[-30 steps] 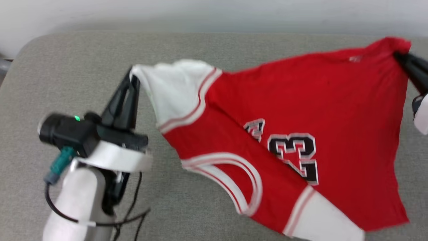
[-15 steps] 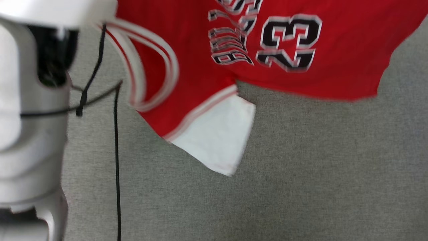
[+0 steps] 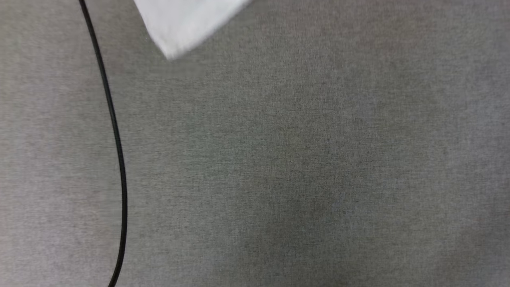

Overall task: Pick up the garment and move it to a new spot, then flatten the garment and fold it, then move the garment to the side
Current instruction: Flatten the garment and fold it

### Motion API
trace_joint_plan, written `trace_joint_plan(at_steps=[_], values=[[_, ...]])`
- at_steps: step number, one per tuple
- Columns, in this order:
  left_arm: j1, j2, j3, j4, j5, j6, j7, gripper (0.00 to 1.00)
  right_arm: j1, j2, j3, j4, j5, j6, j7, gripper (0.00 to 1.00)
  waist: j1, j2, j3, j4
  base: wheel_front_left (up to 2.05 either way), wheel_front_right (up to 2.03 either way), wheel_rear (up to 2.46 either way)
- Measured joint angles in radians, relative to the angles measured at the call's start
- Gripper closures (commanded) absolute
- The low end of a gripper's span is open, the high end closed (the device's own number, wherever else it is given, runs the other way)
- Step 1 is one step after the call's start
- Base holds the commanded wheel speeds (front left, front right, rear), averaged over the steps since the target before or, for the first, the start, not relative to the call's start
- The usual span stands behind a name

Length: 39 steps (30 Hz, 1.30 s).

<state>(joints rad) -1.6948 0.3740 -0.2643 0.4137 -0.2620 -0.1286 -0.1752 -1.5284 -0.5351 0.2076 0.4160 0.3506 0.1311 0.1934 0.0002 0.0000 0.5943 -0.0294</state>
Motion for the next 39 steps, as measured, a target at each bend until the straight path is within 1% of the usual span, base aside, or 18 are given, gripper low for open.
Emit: trace_joint_plan(at_steps=[5,9,13,14,18,20,24,28,31,34,36,39], values=[[-0.124,0.019,-0.051,0.091,0.01,-0.001,-0.04,1.0,-0.122,0.028,0.023,0.112,-0.03,0.0,-0.067,1.0,0.0,0.0,0.033,-0.009,0.0,0.0,0.0],[-0.18,0.023,-0.08,0.134,-0.009,-0.001,-0.059,1.0,-0.181,0.037,0.046,0.178,-0.033,0.0,-0.101,1.0,-0.0001,0.0,0.043,-0.009,0.0,0.0,0.0],[-0.18,0.026,-0.119,0.177,-0.037,-0.001,-0.072,1.0,-0.193,0.047,0.08,0.243,-0.023,0.0,-0.128,1.0,-0.0001,0.0,0.06,-0.003,0.0,0.0,0.0],[-0.167,0.026,-0.14,0.2,-0.065,-0.001,-0.077,1.0,-0.19,0.055,0.109,0.282,-0.003,0.0,-0.153,1.0,-0.0001,0.0,0.075,0.002,0.0,0.0,0.0],[-0.108,0.027,-0.17,0.214,-0.101,-0.001,-0.084,1.0,-0.142,0.068,0.151,0.328,0.041,0.0,-0.195,1.0,0.0,0.0,0.083,0.008,0.0,0.0,0.0],[-0.062,0.03,-0.179,0.207,-0.119,-0.001,-0.085,1.0,-0.103,0.071,0.175,0.345,0.065,0.0,-0.219,1.0,-0.0001,0.0,0.077,0.01,0.0,0.0,0.0],[0.06,0.045,-0.183,0.13,-0.138,-0.001,-0.085,1.0,-0.01,0.068,0.239,0.346,0.129,0.0,-0.262,1.0,-0.0002,0.0,0.055,0.013,0.0,0.0,0.0],[0.228,0.075,-0.178,0.047,-0.15,-0.001,-0.086,1.0,0.114,0.052,0.312,0.319,0.196,0.0,-0.302,1.0,-0.0002,0.0,0.023,0.012,0.0,0.0,0.0],[0.374,0.092,-0.161,-0.019,-0.162,0.001,-0.086,1.0,0.214,0.027,0.35,0.292,0.249,0.0,-0.329,1.0,-0.0002,0.0,-0.008,0.01,0.0,0.0,0.0],[0.539,0.107,-0.148,-0.086,-0.17,0.02,-0.086,1.0,0.331,0.0,0.391,0.259,0.291,0.0,-0.343,1.0,-0.0002,0.0,-0.048,0.008,0.0,0.0,0.0],[0.66,0.114,-0.135,-0.134,-0.18,0.044,-0.086,1.0,0.405,-0.013,0.415,0.239,0.311,0.0,-0.349,1.0,-0.0003,0.0,-0.078,0.007,0.0,0.0,0.0],[0.833,0.13,-0.127,-0.194,-0.199,0.07,-0.086,1.0,0.503,-0.028,0.45,0.206,0.34,0.0,-0.351,1.0,-0.0004,0.0,-0.126,0.005,0.0,0.0,0.0]])
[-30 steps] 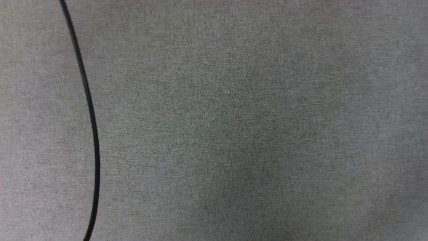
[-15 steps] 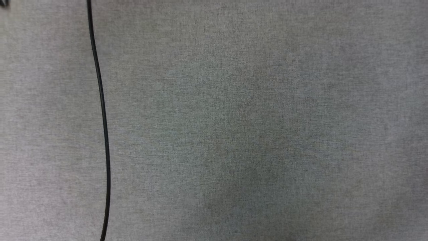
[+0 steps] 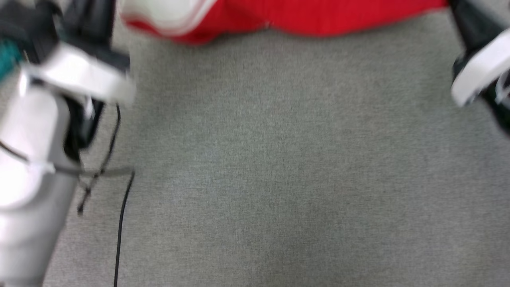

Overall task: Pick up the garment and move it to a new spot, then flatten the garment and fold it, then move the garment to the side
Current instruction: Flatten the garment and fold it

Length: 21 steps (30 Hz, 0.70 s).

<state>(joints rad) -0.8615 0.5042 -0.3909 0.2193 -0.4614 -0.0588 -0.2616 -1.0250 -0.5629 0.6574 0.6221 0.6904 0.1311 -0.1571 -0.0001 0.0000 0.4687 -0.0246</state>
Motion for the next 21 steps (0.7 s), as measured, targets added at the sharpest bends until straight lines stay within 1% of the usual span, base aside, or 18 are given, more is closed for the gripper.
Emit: trace_joint_plan(at_steps=[5,11,17,21], values=[[0.248,0.027,-0.008,-0.074,-0.043,0.025,0.007,1.0,0.15,-0.026,0.048,-0.049,0.035,0.0,0.018,1.0,-0.0001,0.0,-0.082,-0.003,0.0,0.0,0.0],[0.483,0.052,-0.011,-0.141,-0.106,0.064,0.034,1.0,0.306,-0.068,0.079,-0.098,0.067,0.0,0.044,1.0,-0.0002,0.0,-0.18,0.0,0.0,0.0,0.0],[0.697,0.054,-0.024,-0.188,-0.169,0.096,0.057,1.0,0.464,-0.086,0.078,-0.146,0.109,0.0,0.055,1.0,-0.0003,0.0001,-0.272,0.002,0.0,0.0,0.0],[0.803,0.052,-0.042,-0.207,-0.213,0.104,0.084,1.0,0.563,-0.098,0.057,-0.166,0.133,0.0,0.053,1.0,-0.0002,0.0001,-0.32,0.002,0.0,0.0,0.0]])
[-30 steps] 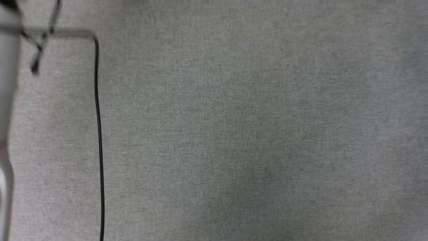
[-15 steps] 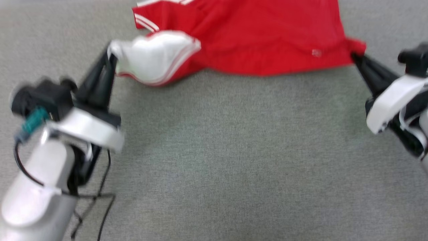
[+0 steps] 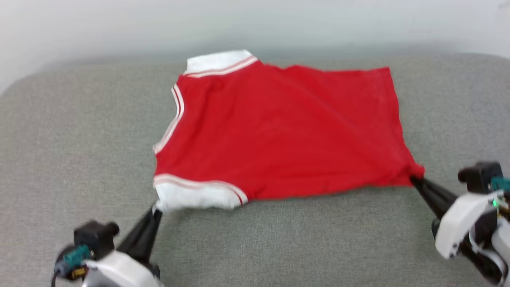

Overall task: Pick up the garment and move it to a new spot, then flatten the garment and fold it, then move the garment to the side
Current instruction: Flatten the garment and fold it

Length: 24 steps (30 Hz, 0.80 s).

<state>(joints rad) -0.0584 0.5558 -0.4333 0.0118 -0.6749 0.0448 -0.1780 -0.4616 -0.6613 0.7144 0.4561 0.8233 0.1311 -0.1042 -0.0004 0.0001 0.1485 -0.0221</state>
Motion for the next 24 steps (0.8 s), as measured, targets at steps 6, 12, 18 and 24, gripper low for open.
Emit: trace_joint_plan(at_steps=[6,12,18,24], values=[[0.143,0.002,-0.002,-0.016,-0.091,0.009,0.046,1.0,0.156,-0.021,-0.055,-0.047,0.023,0.0,0.004,1.0,0.0,0.0,-0.06,0.001,0.0,0.0,0.0],[0.251,0.014,-0.016,-0.044,-0.161,0.002,0.099,1.0,0.294,-0.026,-0.12,-0.095,0.035,0.0,0.044,1.0,0.0001,0.0,-0.108,-0.002,0.0,0.0,0.0],[0.301,0.025,-0.033,-0.062,-0.184,0.007,0.131,1.0,0.392,-0.037,-0.186,-0.138,0.016,0.0,0.089,1.0,0.0001,0.0,-0.118,0.0,0.0,0.0,0.0],[0.255,0.022,-0.039,-0.062,-0.131,-0.001,0.086,1.0,0.417,-0.013,-0.252,-0.176,-0.017,0.0,0.115,1.0,0.0003,0.0,-0.114,0.004,0.0,0.0,0.0]])
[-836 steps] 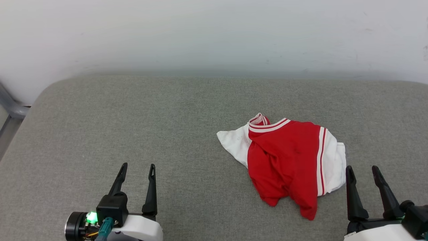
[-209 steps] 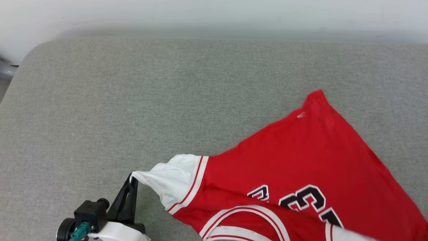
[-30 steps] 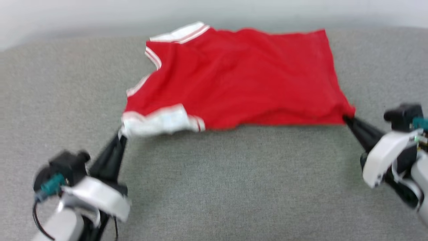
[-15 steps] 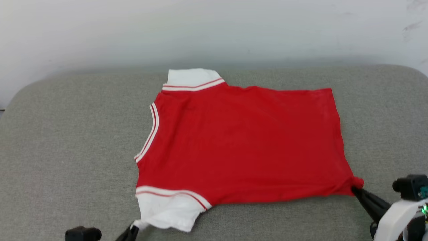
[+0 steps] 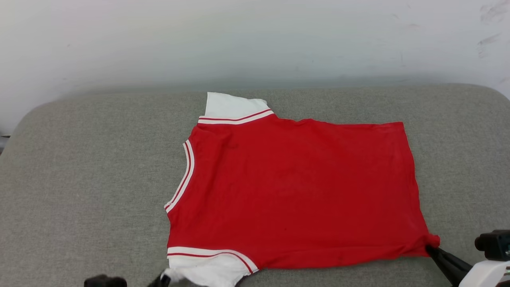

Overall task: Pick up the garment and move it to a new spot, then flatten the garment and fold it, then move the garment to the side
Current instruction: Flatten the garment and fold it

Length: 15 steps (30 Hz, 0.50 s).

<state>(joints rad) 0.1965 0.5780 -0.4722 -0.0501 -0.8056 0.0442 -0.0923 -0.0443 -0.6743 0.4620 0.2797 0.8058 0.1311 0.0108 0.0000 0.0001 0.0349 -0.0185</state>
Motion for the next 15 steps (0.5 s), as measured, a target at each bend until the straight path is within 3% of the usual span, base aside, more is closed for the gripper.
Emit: trace_joint_plan(at_steps=[5,15], values=[[-0.101,0.003,0.002,0.022,0.056,-0.019,-0.028,1.0,-0.001,0.021,-0.048,-0.03,-0.027,0.0,0.025,1.0,0.0,0.0,0.01,-0.003,0.0,0.0,0.0],[-0.381,0.01,0.004,0.117,0.104,-0.096,-0.005,1.0,-0.078,0.054,-0.117,-0.057,-0.03,0.0,0.061,1.0,0.0001,0.0,0.08,-0.017,0.0,0.0,0.0]])
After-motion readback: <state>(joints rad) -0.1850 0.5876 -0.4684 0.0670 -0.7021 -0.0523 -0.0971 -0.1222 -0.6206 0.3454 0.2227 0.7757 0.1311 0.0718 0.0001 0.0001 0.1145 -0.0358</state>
